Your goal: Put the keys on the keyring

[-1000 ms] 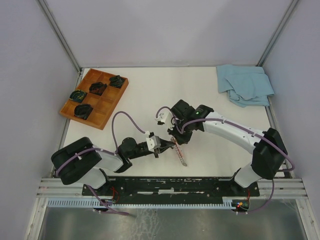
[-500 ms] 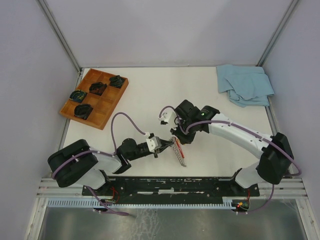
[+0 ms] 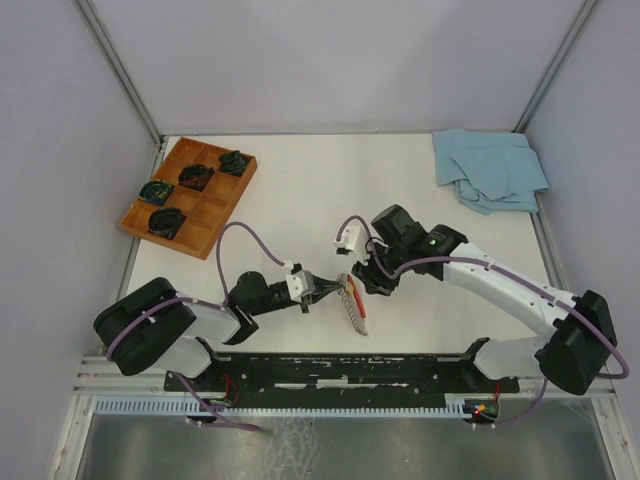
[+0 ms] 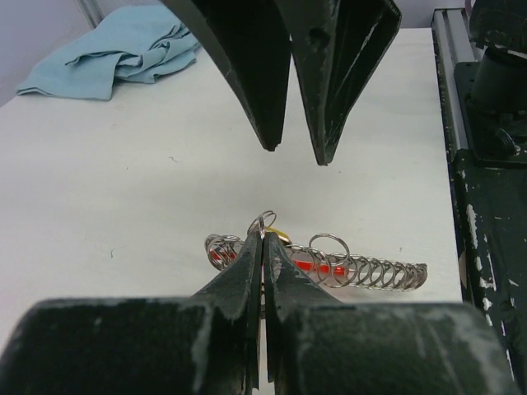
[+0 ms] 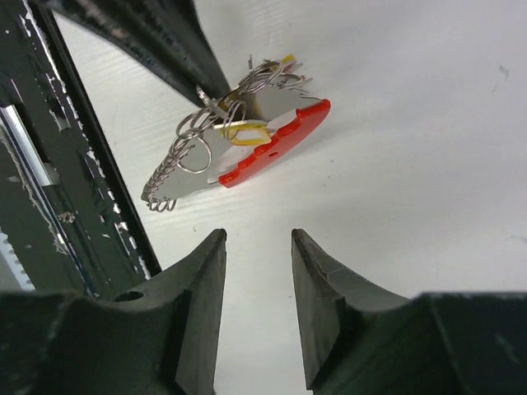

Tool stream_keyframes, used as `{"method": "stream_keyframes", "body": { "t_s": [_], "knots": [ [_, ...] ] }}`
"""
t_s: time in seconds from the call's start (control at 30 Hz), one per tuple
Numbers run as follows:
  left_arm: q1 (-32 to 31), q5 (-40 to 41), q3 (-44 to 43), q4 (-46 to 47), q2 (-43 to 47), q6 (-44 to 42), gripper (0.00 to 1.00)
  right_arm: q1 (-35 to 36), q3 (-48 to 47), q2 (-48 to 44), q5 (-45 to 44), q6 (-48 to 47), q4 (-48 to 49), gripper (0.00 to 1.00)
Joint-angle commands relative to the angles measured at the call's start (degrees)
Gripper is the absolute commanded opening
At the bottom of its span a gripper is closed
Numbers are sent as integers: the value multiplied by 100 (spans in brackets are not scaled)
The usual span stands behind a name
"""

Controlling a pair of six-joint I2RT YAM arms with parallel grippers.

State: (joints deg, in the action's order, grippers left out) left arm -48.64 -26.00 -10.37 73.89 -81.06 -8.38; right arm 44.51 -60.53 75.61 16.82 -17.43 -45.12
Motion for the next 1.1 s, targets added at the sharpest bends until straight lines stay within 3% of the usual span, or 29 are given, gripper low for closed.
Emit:
{"method": "stream_keyframes", "body": {
  "t_s": [0.0,0.17,0.47,1.07],
  "knots": [
    [385,-1006,-66,420,158,141,3,-196,333,-522,757,-805,793,45],
    [677,-1530,-179,149,207,142,3,-433,1027,-846,1496,-1304,2154,45],
    [820,-1733,-220,159,172,239,3,-463,2087,-871,2064,-641,4422,40],
    [857,-1718,-229,240,133,381,3,-462,2434,-616,2666,-150,5030,32]
  ]
}}
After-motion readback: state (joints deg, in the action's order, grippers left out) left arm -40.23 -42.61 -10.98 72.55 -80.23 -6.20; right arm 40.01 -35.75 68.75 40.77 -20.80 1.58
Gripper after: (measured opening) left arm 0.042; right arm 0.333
